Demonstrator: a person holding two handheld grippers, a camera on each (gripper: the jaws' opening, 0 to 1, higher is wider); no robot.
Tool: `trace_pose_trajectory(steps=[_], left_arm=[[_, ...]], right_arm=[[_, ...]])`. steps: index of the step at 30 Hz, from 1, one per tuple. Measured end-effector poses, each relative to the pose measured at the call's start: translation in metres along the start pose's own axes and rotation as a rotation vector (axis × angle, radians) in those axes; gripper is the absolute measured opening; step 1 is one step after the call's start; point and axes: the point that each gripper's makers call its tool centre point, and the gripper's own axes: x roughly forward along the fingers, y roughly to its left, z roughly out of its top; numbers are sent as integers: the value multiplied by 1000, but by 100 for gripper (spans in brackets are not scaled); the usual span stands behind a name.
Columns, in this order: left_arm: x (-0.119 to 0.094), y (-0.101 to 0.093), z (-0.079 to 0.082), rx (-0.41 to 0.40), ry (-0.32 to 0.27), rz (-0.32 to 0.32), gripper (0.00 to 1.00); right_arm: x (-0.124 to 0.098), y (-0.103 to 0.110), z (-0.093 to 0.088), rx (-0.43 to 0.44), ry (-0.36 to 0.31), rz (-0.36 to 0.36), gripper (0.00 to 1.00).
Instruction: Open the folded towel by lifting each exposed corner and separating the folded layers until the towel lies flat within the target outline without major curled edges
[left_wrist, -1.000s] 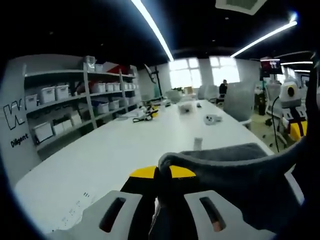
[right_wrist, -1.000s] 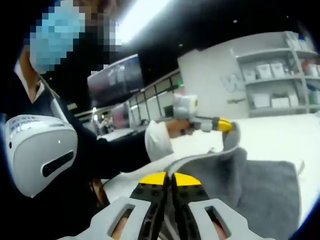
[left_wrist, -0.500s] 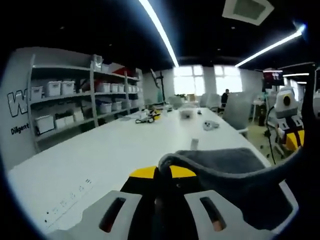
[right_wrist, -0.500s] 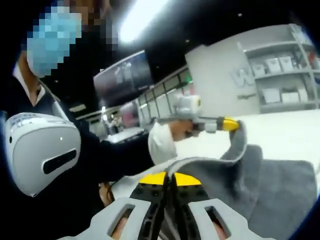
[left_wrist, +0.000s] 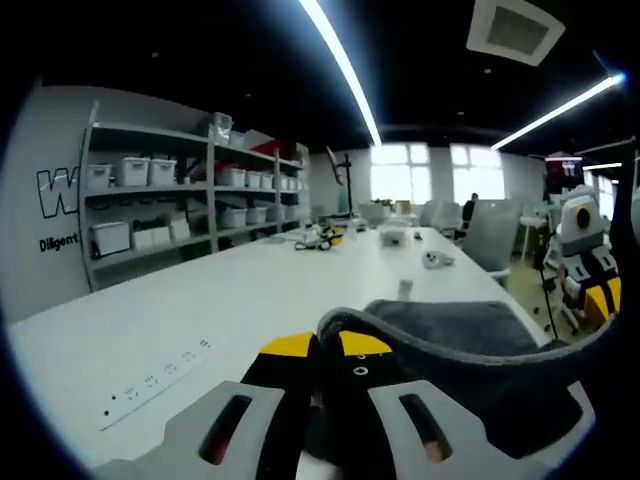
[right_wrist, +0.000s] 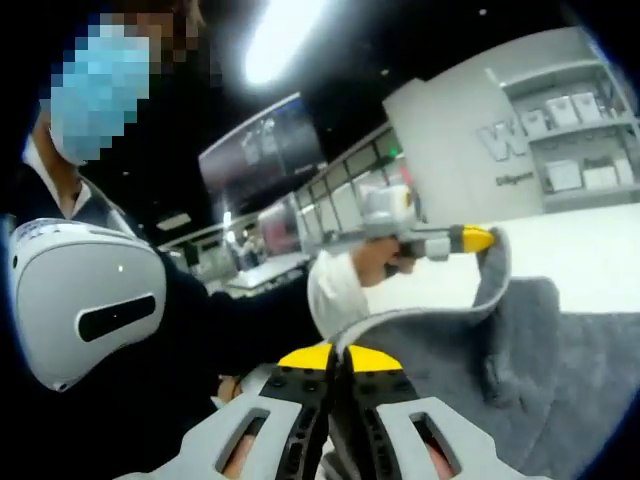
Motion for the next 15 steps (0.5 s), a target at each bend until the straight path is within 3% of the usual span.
trace_pose_trajectory(steps=[15], left_arm=[[-36, 32, -9, -54, -11, 70, 7]], right_arm=[[51, 20, -5, 42, 47, 103, 0]])
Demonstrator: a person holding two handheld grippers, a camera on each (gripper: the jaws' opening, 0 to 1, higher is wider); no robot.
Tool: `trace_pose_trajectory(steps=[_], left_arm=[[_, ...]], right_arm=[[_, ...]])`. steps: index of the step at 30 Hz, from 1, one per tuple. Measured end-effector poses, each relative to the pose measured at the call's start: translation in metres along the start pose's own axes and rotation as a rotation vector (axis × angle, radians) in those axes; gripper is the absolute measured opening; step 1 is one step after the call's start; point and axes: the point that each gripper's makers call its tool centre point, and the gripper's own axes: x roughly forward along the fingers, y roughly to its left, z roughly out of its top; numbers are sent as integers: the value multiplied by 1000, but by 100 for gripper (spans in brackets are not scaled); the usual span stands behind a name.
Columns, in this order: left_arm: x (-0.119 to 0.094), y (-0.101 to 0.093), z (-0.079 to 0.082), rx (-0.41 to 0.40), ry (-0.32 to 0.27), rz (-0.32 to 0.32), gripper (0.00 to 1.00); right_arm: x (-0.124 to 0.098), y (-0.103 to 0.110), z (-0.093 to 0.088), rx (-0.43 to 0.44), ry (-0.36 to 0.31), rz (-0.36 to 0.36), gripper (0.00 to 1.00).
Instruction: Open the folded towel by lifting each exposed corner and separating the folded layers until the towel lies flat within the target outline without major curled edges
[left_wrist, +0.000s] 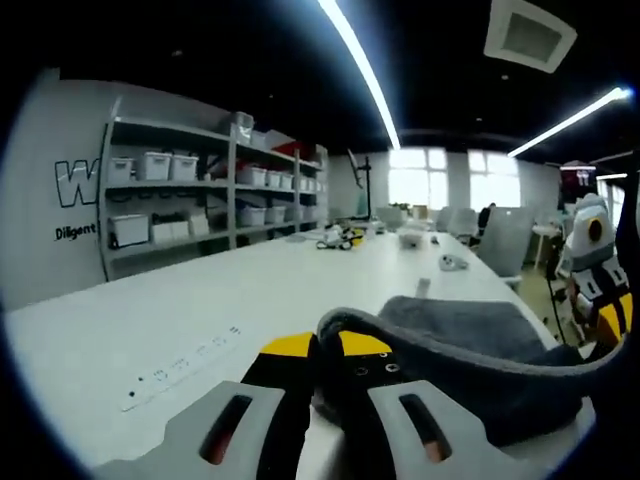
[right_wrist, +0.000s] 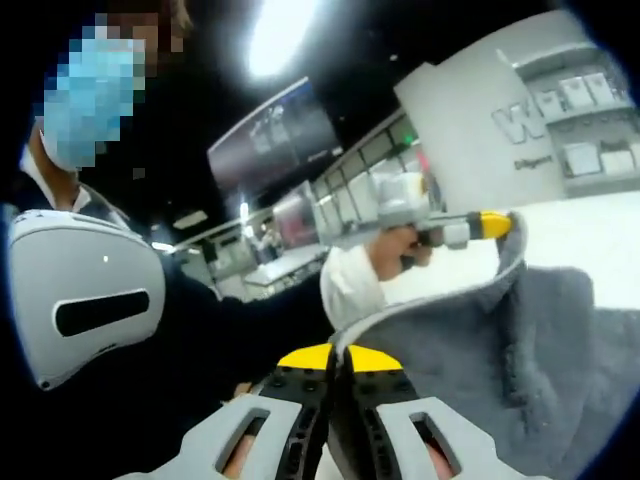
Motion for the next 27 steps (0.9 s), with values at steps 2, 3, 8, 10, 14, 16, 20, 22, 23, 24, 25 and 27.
trace_pose_trajectory(steps=[2, 3, 8, 10, 14, 16, 20, 22, 23, 24, 25, 27], left_arm=[[-6, 7, -1, -10, 3, 17, 7], [-9, 11, -2, -17, 3, 27, 7], [-23, 23, -5, -32, -4, 50, 7], [-28, 28, -6, -36, -4, 61, 7], [-37, 32, -10, -43, -11, 76, 7], [-39, 33, -13, -42, -4, 83, 7], [-49, 33, -22, -37, 10, 98, 7], [-53, 35, -24, -38, 7, 108, 7], [-55, 37, -24, -41, 5, 114, 7], [-57, 38, -25, -44, 1, 119, 7], [-59, 38, -26, -46, -1, 121, 7], [-61, 42, -27, -49, -3, 127, 7]], right_arm=[[7, 6, -2, 7, 15, 28, 0], [11, 8, -4, 7, 22, 40, 0], [24, 12, -11, 12, 60, 80, 0], [28, 14, -12, 10, 67, 93, 0], [35, 16, -13, -4, 81, 112, 0], [39, 18, -13, 0, 80, 126, 0], [45, 26, -11, 68, 55, 194, 0], [49, 27, -12, 71, 56, 203, 0], [51, 28, -12, 73, 58, 208, 0], [53, 30, -12, 76, 62, 215, 0], [55, 31, -12, 78, 63, 220, 0], [60, 36, -12, 83, 65, 239, 0]])
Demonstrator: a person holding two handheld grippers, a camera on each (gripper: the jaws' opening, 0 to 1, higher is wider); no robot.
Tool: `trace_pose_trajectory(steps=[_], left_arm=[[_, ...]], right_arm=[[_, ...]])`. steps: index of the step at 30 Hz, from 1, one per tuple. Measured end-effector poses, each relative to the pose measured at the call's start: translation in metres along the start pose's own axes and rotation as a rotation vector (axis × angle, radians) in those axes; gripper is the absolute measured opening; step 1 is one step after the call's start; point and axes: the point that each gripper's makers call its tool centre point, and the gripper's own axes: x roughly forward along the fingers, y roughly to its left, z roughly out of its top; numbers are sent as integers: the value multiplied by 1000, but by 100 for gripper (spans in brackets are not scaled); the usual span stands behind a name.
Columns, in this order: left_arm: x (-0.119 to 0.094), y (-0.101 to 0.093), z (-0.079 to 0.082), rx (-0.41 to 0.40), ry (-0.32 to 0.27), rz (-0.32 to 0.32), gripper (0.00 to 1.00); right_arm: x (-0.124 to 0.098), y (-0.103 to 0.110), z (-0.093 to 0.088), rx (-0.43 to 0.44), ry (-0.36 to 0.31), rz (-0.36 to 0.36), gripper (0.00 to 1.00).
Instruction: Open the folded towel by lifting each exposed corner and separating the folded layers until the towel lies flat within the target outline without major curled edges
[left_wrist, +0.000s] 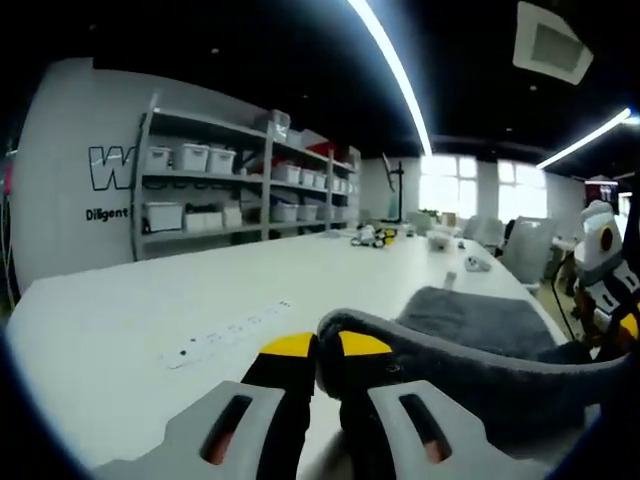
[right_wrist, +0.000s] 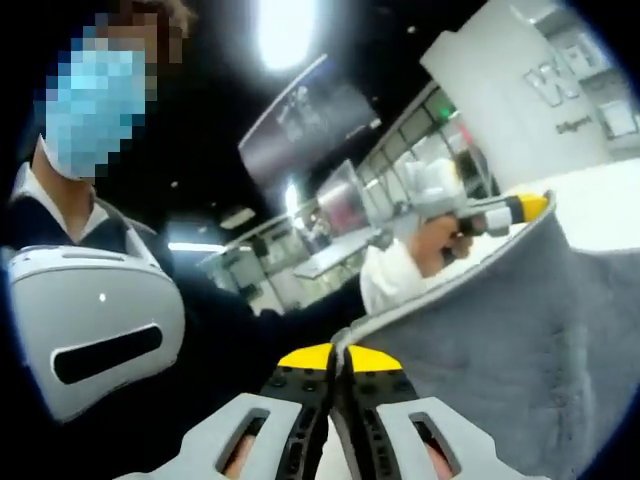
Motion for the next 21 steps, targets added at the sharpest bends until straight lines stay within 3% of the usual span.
trace_pose_trajectory(steps=[10, 21], left_arm=[[-13, 15, 4, -3, -40, 6, 7], [-33, 33, -11, 62, 15, 43, 8]], right_arm=[[23, 9, -2, 0, 36, 44, 0], [42, 13, -1, 18, 42, 84, 0]])
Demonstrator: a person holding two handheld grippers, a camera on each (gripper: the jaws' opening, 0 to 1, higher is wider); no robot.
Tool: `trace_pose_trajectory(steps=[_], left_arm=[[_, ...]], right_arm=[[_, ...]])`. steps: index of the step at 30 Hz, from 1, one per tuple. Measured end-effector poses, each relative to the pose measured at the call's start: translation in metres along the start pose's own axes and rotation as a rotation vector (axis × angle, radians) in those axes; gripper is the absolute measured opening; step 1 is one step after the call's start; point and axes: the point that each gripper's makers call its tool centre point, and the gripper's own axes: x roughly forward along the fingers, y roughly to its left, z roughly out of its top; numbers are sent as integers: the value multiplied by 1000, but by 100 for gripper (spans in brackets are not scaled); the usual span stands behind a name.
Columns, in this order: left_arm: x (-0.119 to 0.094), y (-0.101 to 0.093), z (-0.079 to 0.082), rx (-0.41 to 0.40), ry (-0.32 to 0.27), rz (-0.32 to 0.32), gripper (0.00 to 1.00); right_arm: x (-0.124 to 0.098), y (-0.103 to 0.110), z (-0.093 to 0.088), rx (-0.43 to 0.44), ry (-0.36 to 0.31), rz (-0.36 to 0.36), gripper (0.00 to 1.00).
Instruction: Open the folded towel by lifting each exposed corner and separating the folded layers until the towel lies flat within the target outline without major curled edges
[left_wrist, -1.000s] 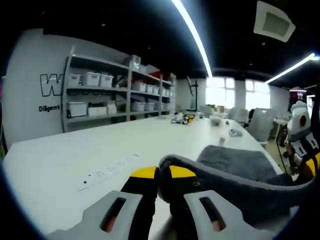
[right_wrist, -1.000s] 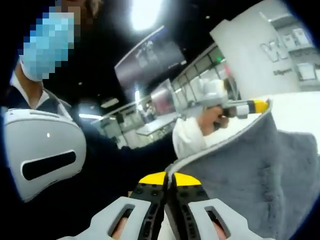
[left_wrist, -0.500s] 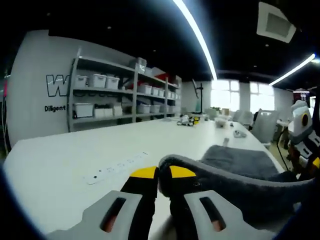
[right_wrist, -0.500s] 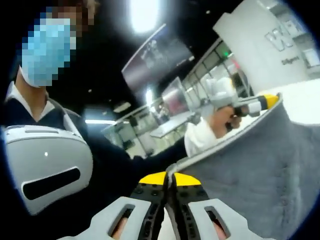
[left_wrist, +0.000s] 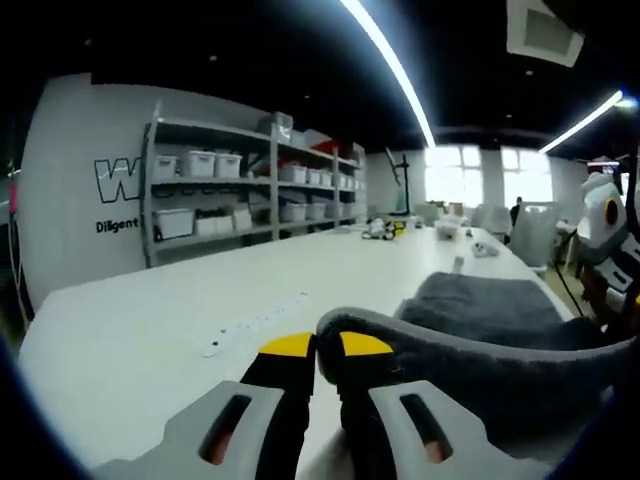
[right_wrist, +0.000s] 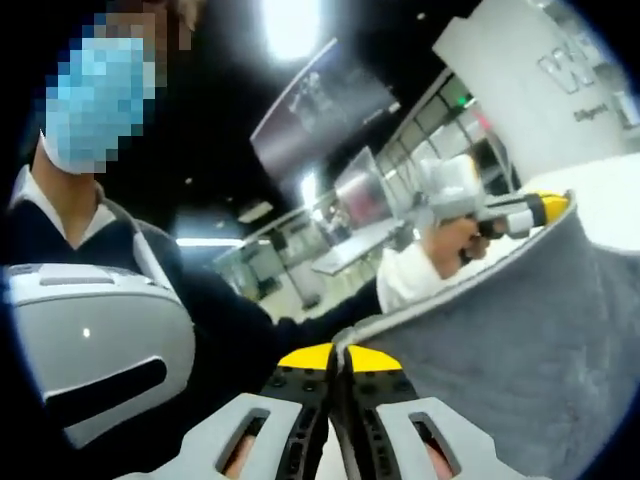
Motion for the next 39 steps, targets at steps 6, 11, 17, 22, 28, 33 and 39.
trace_pose_trajectory(steps=[6, 11, 17, 22, 28, 33, 39], left_arm=[[-14, 4, -3, 39, 12, 9, 8], [-27, 15, -6, 31, 2, 56, 8], [-40, 23, -5, 35, -16, 87, 8], [-49, 30, -9, 31, -17, 105, 8], [-62, 39, -16, 3, -31, 127, 8], [-70, 46, -20, -13, -34, 142, 8], [-77, 51, -23, -50, -40, 157, 8]], right_arm=[[13, 4, -5, 10, 37, 33, 0], [24, 3, -6, 14, 50, 50, 0], [35, 4, -4, 17, 55, 71, 0], [41, 6, -2, 18, 54, 87, 0], [48, 7, -2, 11, 60, 99, 0], [55, 5, -5, 18, 61, 102, 0], [70, 5, -10, 19, 83, 117, 0]])
